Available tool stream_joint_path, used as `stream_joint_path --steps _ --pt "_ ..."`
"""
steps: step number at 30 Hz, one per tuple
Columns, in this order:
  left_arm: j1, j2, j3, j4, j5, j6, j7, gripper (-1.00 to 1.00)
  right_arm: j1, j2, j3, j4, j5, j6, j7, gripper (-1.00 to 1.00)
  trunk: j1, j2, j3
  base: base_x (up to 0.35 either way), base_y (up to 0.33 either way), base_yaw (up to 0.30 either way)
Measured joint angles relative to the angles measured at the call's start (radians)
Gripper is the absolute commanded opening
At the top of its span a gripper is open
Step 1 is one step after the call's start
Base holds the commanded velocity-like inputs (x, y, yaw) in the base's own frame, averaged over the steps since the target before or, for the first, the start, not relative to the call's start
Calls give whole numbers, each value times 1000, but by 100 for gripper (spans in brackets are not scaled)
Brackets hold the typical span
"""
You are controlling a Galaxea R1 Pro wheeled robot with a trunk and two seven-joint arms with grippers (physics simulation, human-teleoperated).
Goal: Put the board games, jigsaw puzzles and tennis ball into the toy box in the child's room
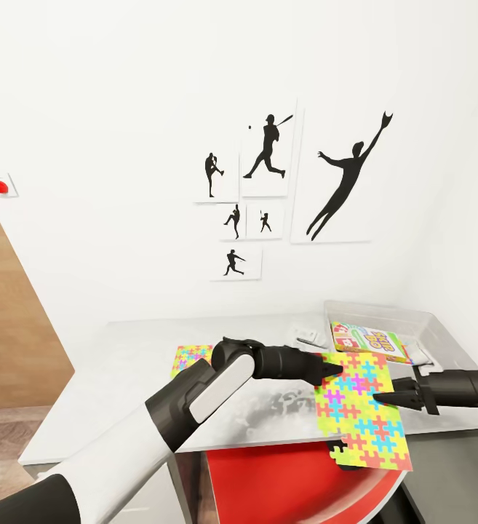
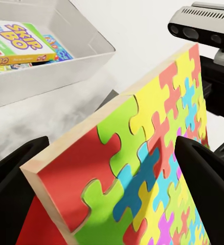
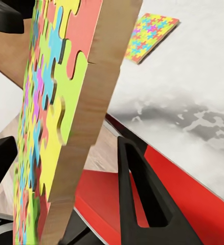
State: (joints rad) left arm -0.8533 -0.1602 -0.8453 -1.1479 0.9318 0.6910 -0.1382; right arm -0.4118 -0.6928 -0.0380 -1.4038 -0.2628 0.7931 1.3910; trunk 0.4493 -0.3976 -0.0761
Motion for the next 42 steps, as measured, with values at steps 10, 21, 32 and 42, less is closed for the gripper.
stream_joint_path --steps 10,21,32,42 --pt "0 3 3 -1 2 0 -1 -100 0 0 -3 0 -1 0 0 -100 0 0 0 0 0 0" --pt "1 4 5 -1 3 0 -2 -100 0 0 -4 0 -1 0 0 -100 0 0 0 0 0 0" --pt "2 4 5 -1 3 0 -2 -100 0 0 -4 0 -1 0 0 -100 0 0 0 0 0 0" --pt "2 3 5 -1 1 0 -1 -100 0 0 -3 0 -1 0 0 -100 0 0 0 0 0 0"
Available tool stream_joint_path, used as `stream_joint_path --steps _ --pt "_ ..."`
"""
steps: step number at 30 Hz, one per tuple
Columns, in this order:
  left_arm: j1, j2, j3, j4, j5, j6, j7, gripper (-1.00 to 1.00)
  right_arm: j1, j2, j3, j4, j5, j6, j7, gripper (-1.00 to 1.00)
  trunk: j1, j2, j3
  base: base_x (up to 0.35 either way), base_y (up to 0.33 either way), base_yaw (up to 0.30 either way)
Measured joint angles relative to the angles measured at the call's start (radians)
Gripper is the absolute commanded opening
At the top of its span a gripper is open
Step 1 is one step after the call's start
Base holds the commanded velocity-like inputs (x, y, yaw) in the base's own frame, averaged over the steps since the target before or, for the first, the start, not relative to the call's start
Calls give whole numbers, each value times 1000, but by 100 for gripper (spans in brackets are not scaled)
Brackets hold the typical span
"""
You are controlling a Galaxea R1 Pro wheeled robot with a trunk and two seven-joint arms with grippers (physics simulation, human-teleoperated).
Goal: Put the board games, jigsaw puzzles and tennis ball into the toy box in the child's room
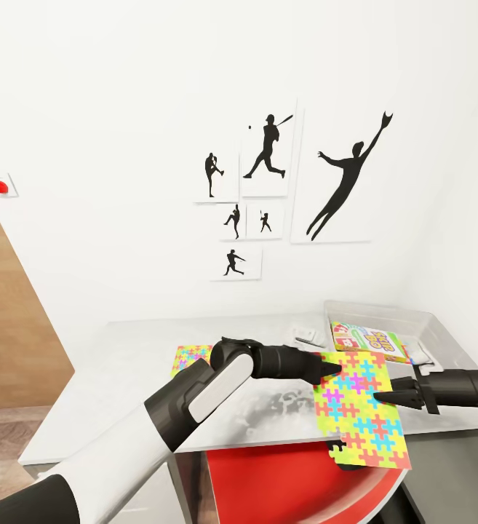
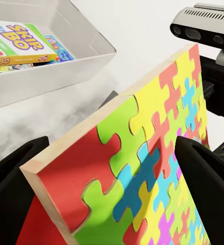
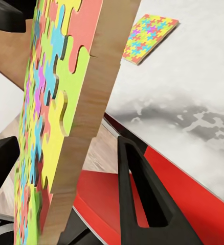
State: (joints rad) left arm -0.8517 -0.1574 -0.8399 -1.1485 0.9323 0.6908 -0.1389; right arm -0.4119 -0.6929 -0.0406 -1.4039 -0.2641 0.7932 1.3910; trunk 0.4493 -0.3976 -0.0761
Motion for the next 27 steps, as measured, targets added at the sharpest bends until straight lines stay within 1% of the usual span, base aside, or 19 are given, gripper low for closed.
stream_joint_path --steps 10,11,12,27 --pt "0 0 0 0 -1 0 1 -100 0 0 4 0 0 0 0 -100 0 0 0 0 0 0" --pt "0 -1 0 0 -2 0 1 100 0 0 5 0 0 0 0 -100 0 0 0 0 0 0" --pt "0 -1 0 -1 9 1 0 100 0 0 5 0 2 -1 -1 -100 0 0 0 0 0 0" --pt "1 -1 2 -1 7 0 0 100 0 0 6 0 2 -2 0 -100 0 0 0 0 0 0"
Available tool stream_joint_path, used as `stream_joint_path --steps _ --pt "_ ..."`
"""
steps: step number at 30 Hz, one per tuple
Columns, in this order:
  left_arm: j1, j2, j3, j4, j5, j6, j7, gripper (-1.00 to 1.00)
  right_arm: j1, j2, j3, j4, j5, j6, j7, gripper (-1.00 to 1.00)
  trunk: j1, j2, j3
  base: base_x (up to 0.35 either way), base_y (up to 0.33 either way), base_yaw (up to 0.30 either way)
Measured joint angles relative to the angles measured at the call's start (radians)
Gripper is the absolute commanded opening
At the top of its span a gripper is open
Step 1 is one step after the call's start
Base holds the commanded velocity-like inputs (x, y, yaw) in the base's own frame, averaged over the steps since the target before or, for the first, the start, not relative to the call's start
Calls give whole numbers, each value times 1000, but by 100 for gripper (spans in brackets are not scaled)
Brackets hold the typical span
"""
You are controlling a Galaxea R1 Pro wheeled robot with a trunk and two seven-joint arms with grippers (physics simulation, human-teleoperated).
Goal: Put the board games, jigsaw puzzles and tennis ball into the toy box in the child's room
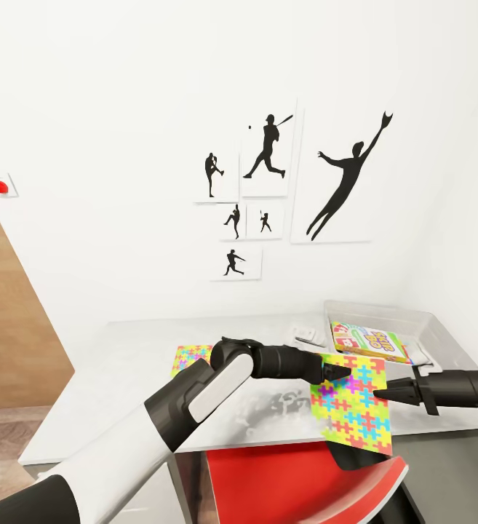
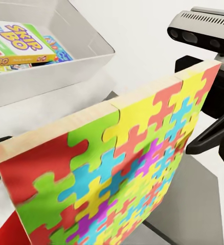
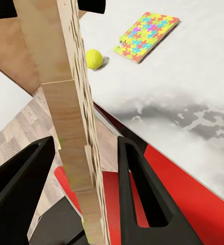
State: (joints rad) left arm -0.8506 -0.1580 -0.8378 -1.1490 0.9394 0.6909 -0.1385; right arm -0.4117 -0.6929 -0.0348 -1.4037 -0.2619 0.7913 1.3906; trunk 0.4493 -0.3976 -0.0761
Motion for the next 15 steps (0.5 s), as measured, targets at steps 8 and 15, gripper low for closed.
stream_joint_path --steps 8,15 --pt "0 0 0 0 0 -1 0 100 0 0 -1 0 0 0 0 -100 0 0 0 0 0 0" --pt "0 0 0 0 -1 0 0 100 0 0 -1 0 -1 1 0 -100 0 0 0 0 0 0"
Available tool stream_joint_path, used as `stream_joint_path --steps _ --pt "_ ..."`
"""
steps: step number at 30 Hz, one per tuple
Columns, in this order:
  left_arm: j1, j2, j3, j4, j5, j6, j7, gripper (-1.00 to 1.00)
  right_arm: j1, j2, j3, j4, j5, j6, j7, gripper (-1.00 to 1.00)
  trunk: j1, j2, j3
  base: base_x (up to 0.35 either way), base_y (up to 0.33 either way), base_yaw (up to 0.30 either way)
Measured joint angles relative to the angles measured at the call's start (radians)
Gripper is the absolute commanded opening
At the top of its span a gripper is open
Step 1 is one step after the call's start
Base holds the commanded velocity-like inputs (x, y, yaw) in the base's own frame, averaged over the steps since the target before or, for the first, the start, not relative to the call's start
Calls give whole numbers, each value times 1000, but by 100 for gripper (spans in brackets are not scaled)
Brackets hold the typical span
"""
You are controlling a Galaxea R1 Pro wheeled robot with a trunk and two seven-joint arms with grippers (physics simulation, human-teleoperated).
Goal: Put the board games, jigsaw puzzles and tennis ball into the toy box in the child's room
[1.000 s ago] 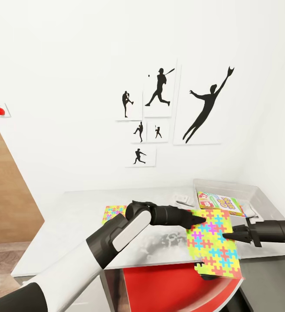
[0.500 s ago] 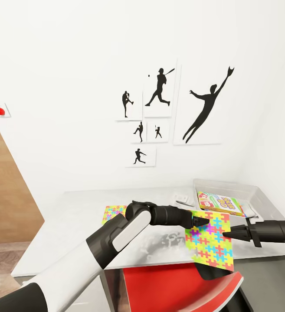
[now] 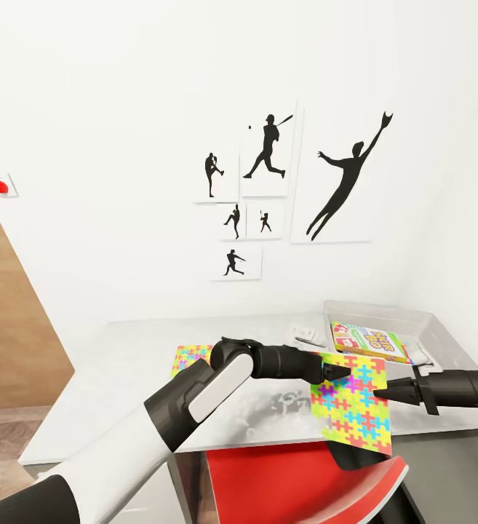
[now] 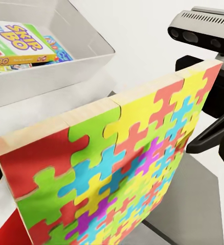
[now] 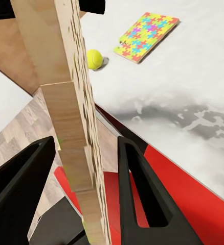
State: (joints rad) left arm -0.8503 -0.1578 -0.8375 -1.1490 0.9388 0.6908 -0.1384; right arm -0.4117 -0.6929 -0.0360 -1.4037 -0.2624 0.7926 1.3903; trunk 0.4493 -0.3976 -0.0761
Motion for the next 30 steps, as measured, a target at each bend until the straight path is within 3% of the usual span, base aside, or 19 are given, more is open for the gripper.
stream_joint_path --steps 8,12,14,15,18,19,23,24,27,28,30 --pt "2 2 3 3 0 0 0 100 0 -1 -3 0 1 0 0 -100 0 0 0 0 0 0" --pt "15 12 30 7 -2 0 0 100 0 -6 -5 0 -1 0 0 -100 0 0 0 0 0 0" --pt "36 24 79 9 -5 -1 0 100 0 -11 -7 0 -8 0 0 -100 0 0 0 0 0 0" --pt "36 24 80 9 -4 -1 0 100 0 -11 -7 0 -8 0 0 -100 0 0 0 0 0 0" --pt "79 46 192 11 -10 -1 0 100 0 -16 -10 1 -23 0 0 -100 0 0 0 0 0 0" --pt "79 47 194 11 -9 -1 0 100 0 -16 -10 1 -23 -1 0 -100 0 0 0 0 0 0" --pt "139 75 345 12 -15 -4 -1 100 1 -35 -12 1 -48 -1 0 -100 0 0 0 0 0 0" --pt "140 75 346 12 -13 -4 -1 100 2 -35 -12 1 -48 -1 0 -100 0 0 0 0 0 0" --pt "173 100 428 12 -16 -8 0 100 2 -57 -12 4 -74 0 0 -100 0 0 0 0 0 0" --pt "173 100 429 12 -15 -7 0 100 2 -57 -12 4 -75 -1 0 -100 0 0 0 0 0 0" --pt "187 117 469 12 -17 -9 0 100 2 -67 -13 9 -92 0 0 -100 0 0 0 0 0 0"
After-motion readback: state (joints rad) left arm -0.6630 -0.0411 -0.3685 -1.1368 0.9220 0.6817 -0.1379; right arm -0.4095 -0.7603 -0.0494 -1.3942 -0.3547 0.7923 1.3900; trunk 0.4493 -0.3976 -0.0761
